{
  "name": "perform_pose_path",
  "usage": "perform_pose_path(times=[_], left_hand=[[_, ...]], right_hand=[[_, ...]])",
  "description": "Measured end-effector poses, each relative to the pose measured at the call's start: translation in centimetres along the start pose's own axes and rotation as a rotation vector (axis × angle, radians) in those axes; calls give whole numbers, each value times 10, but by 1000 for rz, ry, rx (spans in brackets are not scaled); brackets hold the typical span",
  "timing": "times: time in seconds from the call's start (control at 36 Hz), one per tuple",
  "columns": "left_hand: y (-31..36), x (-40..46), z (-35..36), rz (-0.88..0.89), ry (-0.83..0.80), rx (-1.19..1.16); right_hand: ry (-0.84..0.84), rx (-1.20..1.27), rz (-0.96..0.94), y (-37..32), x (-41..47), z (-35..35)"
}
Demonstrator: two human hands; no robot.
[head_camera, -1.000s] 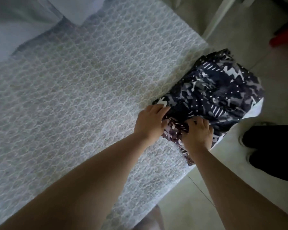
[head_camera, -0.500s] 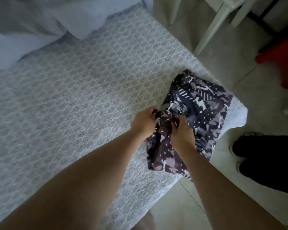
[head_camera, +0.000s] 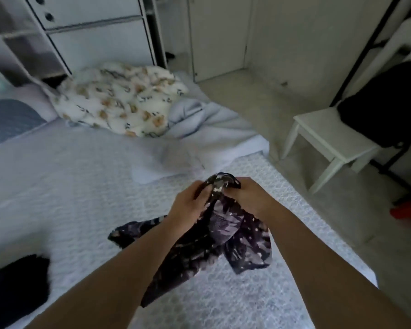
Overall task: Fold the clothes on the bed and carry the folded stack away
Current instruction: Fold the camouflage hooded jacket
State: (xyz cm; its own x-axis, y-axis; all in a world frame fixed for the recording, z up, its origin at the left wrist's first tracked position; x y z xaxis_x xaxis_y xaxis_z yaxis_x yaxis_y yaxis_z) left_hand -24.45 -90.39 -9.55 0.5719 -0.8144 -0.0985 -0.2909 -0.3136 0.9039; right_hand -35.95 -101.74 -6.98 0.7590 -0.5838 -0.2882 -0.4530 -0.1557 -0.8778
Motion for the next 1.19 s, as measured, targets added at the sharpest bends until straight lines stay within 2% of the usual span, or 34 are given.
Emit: perform_pose_path(times=[0.08,0.19,0.22,0.31,0.42,0.5,0.53,0.56,0.58,0.67,0.75,0.86,0.92,0.97,1.03,1.06,1.11,1.19], left_hand=[[27,-16,-62,134,-17,238],[34,-34,-128,59,67,677],[31,-39,-141,-6,101,686],[36,-49,-167,-117,183,446],[63,-50,-189,-202,189,251],[76,-51,-204,-230,209,132],[78,-52,-208,-238,236,99],[80,-53,-211,-244,268,64],[81,-53,-213,-245,295,24],[89,-59,-213,-232,318,-71],[97,-66,-210,-234,274,-106],[104,-75,-217,-191,258,-49],[106,-79,-225,-140,309,36],[107,-82,-230,-85,357,133],[108,-84,-233,-44,412,186],[109,-84,-234,-32,432,196],[110,-87,-236,-15,453,201],[115,-92,-243,13,465,210]], right_hand=[[-5,85,-91,-67,-4,8],[-8,113,-136,-138,-5,14],[12,67,-145,-150,-5,16],[194,-139,-203,-177,1,21],[635,-451,-275,-198,-8,33],[848,-615,-619,-213,-33,63],[847,-659,-737,-216,-40,75],[768,-704,-799,-215,-44,88],[650,-751,-779,-212,-46,100],[429,-934,-472,-186,-40,119],[379,-1030,-244,-158,-36,122],[474,-1195,-242,-146,-32,101],[555,-1059,-236,-145,-33,84],[603,-755,-307,-146,-39,81],[520,-550,-375,-149,-48,96],[451,-555,-348,-149,-51,105],[307,-610,-174,-141,-50,121],[100,-561,150,-122,-46,140]])
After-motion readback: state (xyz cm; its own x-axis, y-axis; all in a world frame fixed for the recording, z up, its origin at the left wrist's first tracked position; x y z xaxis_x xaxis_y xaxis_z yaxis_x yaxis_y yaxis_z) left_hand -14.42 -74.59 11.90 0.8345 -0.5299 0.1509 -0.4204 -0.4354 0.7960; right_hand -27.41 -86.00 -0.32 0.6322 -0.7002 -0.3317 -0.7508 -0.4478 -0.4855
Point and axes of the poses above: each hand's wrist, its own x-axis towards the middle knuckle, its own z-axis out of the palm, y = z × x, the point moved 2 cm from there along x, towards the middle knuckle, and after that the axes turned 2 degrees about z, right-handed, at the moved point
